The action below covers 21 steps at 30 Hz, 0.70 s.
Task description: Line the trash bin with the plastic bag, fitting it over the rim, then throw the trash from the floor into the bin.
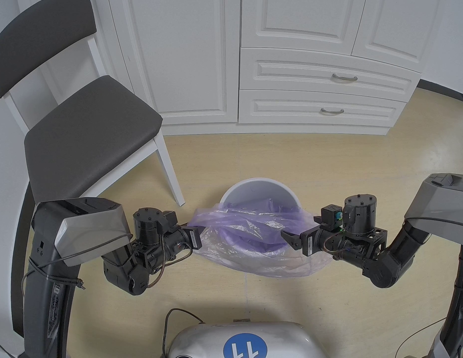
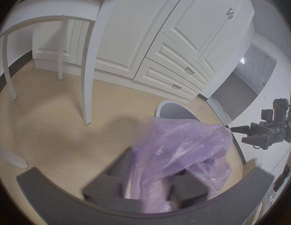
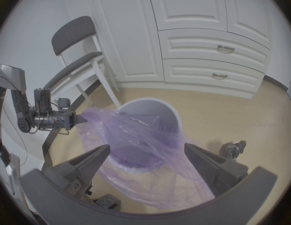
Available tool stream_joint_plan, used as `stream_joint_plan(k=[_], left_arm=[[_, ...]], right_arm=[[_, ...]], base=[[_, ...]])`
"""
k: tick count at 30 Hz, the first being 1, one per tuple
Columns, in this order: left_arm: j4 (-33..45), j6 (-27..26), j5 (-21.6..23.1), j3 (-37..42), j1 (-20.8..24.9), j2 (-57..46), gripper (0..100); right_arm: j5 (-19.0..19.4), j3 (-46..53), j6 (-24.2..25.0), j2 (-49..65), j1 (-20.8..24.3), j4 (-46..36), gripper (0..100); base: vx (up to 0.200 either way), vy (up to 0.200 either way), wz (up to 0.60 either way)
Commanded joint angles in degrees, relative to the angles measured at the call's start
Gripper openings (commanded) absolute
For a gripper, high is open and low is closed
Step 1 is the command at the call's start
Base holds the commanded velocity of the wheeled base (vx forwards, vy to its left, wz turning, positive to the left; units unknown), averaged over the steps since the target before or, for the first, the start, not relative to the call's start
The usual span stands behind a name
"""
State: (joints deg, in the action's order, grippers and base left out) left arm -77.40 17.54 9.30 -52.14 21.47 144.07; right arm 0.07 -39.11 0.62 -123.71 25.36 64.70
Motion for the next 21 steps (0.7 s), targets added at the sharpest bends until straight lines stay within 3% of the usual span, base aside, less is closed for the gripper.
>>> stream_joint_plan(k=[1, 7, 10, 12, 16, 18, 21], left_arm=[[0.2, -0.2, 0.2, 0.2, -0.7, 0.2, 100], [0.3, -0.8, 0.4, 1.6, -1.1, -2.0, 100], [1.9, -3.0, 0.5, 3.8, -0.7, -4.6, 100], [6.8, -7.2, 0.5, 6.7, -0.6, -8.3, 100], [14.5, -8.9, 0.2, 8.4, -0.4, -12.8, 100], [18.1, -8.9, -0.3, 8.3, 0.2, -14.8, 100], [18.8, -8.9, -0.5, 8.5, 0.3, -15.7, 100]], right_arm=[[0.0, -1.1, 0.0, -2.7, -1.4, 0.1, 100], [0.1, -1.8, -0.1, -1.8, -2.5, -0.2, 100], [0.2, -6.6, -0.4, -2.4, -2.0, -2.6, 100], [0.6, -9.9, -2.9, -1.7, -1.4, -7.8, 100], [2.6, -10.7, -8.0, 0.5, -1.5, -13.3, 100], [7.1, -11.3, -14.0, 1.4, -2.3, -16.3, 100], [10.6, -12.0, -21.4, 2.2, -4.1, -20.2, 100]], base=[[0.000, 0.000, 0.00], [0.000, 0.000, 0.00], [0.000, 0.000, 0.00], [0.000, 0.000, 0.00], [0.000, 0.000, 0.00], [0.000, 0.000, 0.00], [0.000, 0.000, 0.00]])
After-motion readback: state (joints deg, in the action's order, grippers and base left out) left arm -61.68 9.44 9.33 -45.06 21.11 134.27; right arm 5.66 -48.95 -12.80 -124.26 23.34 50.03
